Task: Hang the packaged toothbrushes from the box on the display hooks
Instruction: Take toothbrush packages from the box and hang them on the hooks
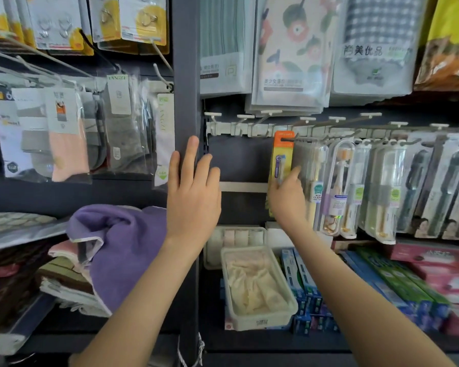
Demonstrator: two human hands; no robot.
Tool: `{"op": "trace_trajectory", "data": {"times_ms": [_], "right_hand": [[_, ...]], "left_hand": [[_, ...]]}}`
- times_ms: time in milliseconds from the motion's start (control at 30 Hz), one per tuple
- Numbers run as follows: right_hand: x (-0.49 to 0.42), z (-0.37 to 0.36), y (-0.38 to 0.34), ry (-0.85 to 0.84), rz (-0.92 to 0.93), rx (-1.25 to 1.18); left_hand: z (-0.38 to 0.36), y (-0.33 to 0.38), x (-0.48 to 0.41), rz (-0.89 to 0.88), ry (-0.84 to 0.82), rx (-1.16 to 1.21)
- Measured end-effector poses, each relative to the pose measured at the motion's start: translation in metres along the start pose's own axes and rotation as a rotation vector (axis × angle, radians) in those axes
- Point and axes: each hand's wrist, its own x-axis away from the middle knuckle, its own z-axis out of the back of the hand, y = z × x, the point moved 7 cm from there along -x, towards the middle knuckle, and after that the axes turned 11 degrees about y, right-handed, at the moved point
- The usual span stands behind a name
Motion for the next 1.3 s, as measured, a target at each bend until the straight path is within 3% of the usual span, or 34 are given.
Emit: {"op": "trace_trajectory", "data": {"times_ms": [133,233,433,633,800,1067,1200,1300], "right_hand": [[0.066,0.033,0.013,-0.113,0.135,-0.025],[0.121,0.067,0.046,-0.226,0.257,-0.007],[0.229,0.106,0.210,-0.629,0.167,0.107],[0.337,0.133,0.402,-0.917,0.004,0.216],[0.452,0.133,0.560,-1.162,-0.277,0.413],[0.625,0.079,0.758,-1.511,-0.397,0.614],[0.693,0.036,0.832,-1.694,-0.188,0.703],[0.730,0.016,0.866,-1.766,-0.039,0.769]], "left_hand": [[0.015,0.023,0.023,0.071,-0.013,-0.040],[0.046,0.083,0.079,0.104,-0.058,0.165],[0.095,0.214,0.255,0.248,-0.772,0.472],[0.165,0.325,0.458,0.492,-1.514,0.452],[0.215,0.377,0.605,0.551,-1.864,0.338],[0.228,0.415,0.806,0.504,-2.166,0.238],[0.229,0.434,0.895,0.732,-2.335,0.159],[0.229,0.447,0.938,0.664,-2.356,0.167]]}}
